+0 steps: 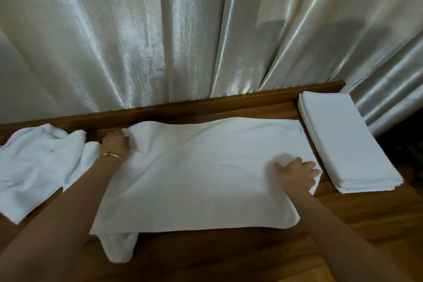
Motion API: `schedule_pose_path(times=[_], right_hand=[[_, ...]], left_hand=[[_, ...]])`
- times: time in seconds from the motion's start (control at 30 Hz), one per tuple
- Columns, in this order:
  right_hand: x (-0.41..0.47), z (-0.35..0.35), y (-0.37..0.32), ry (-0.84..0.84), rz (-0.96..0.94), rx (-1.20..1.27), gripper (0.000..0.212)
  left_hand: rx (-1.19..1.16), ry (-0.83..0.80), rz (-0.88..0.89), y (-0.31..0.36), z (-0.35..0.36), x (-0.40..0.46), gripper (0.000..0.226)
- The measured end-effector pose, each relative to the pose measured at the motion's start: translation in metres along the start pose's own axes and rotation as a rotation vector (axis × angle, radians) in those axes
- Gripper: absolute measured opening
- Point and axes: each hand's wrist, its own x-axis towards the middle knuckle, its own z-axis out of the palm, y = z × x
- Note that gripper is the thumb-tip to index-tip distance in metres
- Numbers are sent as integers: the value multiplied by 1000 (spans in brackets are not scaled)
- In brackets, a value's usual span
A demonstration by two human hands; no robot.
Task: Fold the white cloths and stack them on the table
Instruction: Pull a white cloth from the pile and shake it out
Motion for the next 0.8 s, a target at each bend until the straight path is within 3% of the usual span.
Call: schedule_pose_path(times=[0.2,0.33,0.4,0.47,0.5,0.57,0.63,0.7,0.8], right_hand=[[-14,36,21,123,-232,-98,58],[-17,49,17,190,-224,-76,49],[-19,54,15,218,-223,-48,45],[-22,53,14,198,-216,-63,44],[-23,51,14,184,-216,-80,44],[-22,49,17,184,-231,-106,43],[-23,45,19,190,-256,-118,44],[-25,43,18,170,-257,-145,49],[-27,39,15,143,-249,-186,54]], left_hand=[[-295,21,-325,-48,10,2,46],[-323,122,-58,-71,-33,-24,26],[-90,179,130,-88,-51,-35,29],[370,61,172,-101,-68,-42,47],[484,-93,108,-110,-75,-42,65],[415,-387,97,-121,-85,-38,111],[299,-384,56,-135,-89,-31,128],[361,-292,-103,-136,-87,-35,117],[335,-151,-155,-136,-73,-50,56]])
